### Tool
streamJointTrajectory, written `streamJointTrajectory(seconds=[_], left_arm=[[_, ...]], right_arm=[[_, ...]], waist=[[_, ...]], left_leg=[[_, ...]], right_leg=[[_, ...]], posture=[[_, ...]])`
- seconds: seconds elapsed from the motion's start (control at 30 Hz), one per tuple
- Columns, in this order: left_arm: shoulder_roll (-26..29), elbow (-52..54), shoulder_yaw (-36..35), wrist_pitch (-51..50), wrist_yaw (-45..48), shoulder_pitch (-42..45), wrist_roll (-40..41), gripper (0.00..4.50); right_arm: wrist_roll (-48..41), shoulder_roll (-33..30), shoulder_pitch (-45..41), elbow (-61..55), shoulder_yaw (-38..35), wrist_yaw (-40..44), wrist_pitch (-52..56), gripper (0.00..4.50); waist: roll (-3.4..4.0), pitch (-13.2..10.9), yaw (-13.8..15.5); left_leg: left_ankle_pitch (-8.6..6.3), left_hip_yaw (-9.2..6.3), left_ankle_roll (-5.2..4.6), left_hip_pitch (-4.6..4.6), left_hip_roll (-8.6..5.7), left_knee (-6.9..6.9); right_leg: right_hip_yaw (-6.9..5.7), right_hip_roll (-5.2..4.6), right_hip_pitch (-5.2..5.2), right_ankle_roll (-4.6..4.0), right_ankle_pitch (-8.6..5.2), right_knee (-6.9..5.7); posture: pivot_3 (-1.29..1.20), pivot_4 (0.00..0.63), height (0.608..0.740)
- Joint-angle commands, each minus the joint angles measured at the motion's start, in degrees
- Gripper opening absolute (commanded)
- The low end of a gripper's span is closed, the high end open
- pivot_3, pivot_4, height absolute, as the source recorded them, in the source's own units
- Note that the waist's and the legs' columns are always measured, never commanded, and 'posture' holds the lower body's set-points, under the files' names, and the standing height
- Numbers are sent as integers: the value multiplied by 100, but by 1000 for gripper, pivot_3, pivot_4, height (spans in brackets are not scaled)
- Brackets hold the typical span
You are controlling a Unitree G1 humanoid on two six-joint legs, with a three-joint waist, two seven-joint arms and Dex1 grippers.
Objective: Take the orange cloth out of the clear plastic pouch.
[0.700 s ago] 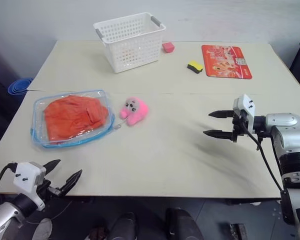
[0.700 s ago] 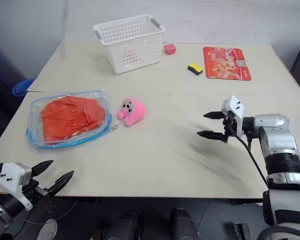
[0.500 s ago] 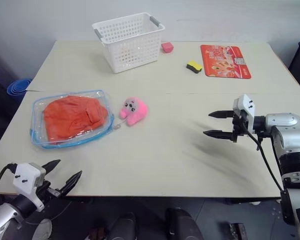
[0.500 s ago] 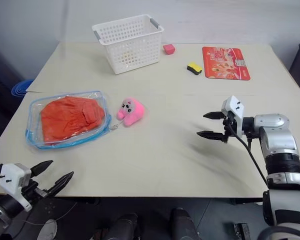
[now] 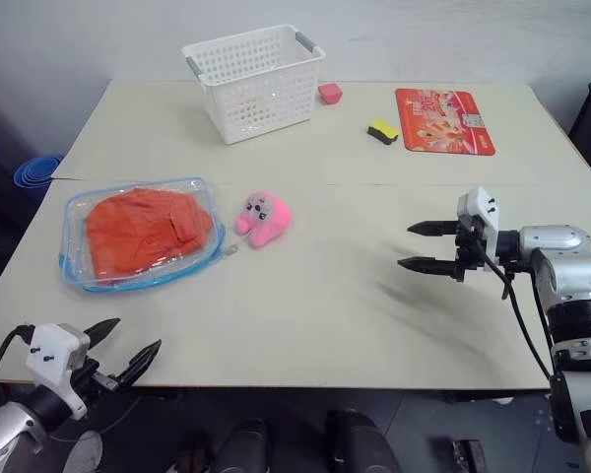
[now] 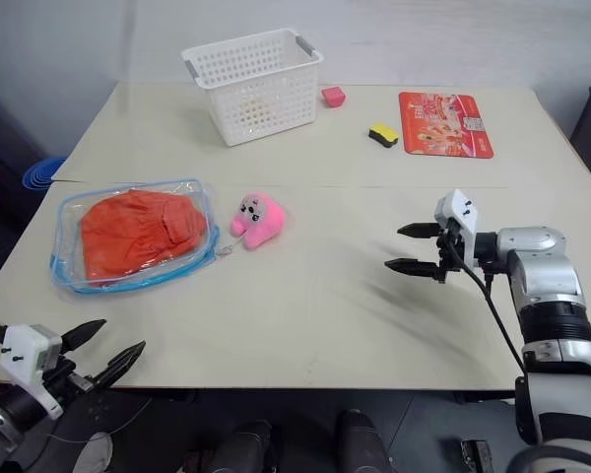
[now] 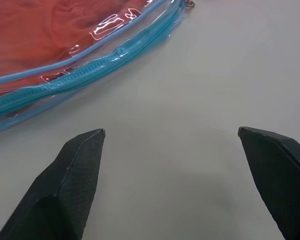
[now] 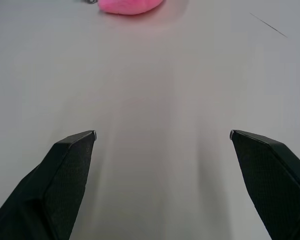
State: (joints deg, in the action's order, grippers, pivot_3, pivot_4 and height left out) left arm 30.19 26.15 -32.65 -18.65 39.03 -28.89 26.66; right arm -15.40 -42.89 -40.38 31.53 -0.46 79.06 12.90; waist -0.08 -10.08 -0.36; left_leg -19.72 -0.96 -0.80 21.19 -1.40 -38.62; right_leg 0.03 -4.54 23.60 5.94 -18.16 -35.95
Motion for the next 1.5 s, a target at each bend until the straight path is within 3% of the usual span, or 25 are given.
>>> streamJointTrajectory(seconds=[0.03,0.23,0.33,0.4,0.53,0.7,1.0,1.23,1.33,1.5], left_arm=[[76,46,-23,163,81,-62,-41,4487],[128,66,19,246,97,-34,-161,4487],[346,3,-13,408,-10,-67,-659,4487],[705,-361,-262,587,-189,-14,-1197,4487],[1417,-1009,-957,651,-153,297,-1369,4487],[2272,-1689,-1108,1177,-22,418,-2073,4487],[3014,-2657,74,2070,-208,1651,-2985,4487],[3141,-3387,1074,2425,-358,2551,-3523,4487],[3035,-3517,1373,2554,-328,2782,-3510,3943],[2937,-3388,1531,2611,-181,2777,-3423,2435]], right_arm=[[-174,-85,-78,-295,-134,93,133,4500],[-186,-107,-67,-396,-146,87,207,4500],[-152,-113,-42,-474,-131,70,158,4500],[-167,-114,-6,-631,-119,92,134,4500],[-736,-224,173,-1577,-140,466,965,4500],[-1638,-360,348,-2780,-190,646,2230,4500],[-2608,-167,290,-3610,-414,56,3178,4500],[-2824,-158,357,-3877,-452,-215,3267,4500],[-2905,-163,424,-3968,-476,-309,3280,4500],[-2979,-208,522,-4032,-532,-424,3267,4500]], waist=[[0,0,-2],[0,0,1],[0,0,0],[0,0,1],[1,0,-6],[1,-1,7],[1,-1,10],[2,-1,-9],[1,-1,4],[1,-1,16]], left_leg=[[0,0,0,0,0,0],[-1,0,0,0,0,0],[-1,-1,0,0,0,1],[-1,0,0,0,0,2],[0,-1,2,0,3,15],[-2,-2,-1,-1,3,31],[-7,-2,-1,2,2,53],[-8,2,-2,10,2,56],[-9,1,-3,14,2,55],[-9,1,-4,15,0,50]], right_leg=[[0,0,0,0,0,0],[0,0,0,0,0,0],[-1,0,0,0,0,0],[0,1,1,-1,-1,-1],[-3,2,7,-5,-3,-3],[-4,-3,7,-6,-2,8],[-10,-5,13,-8,-3,12],[-14,-3,24,-8,-3,-3],[-19,-3,27,-7,-3,-5],[-21,-4,26,-7,-2,-6]], posture=[[0,150,740],[0,150,740],[0,150,740],[0,150,740],[0,150,740],[0,150,740],[0,150,740],[0,150,740],[0,150,740],[0,150,740]])
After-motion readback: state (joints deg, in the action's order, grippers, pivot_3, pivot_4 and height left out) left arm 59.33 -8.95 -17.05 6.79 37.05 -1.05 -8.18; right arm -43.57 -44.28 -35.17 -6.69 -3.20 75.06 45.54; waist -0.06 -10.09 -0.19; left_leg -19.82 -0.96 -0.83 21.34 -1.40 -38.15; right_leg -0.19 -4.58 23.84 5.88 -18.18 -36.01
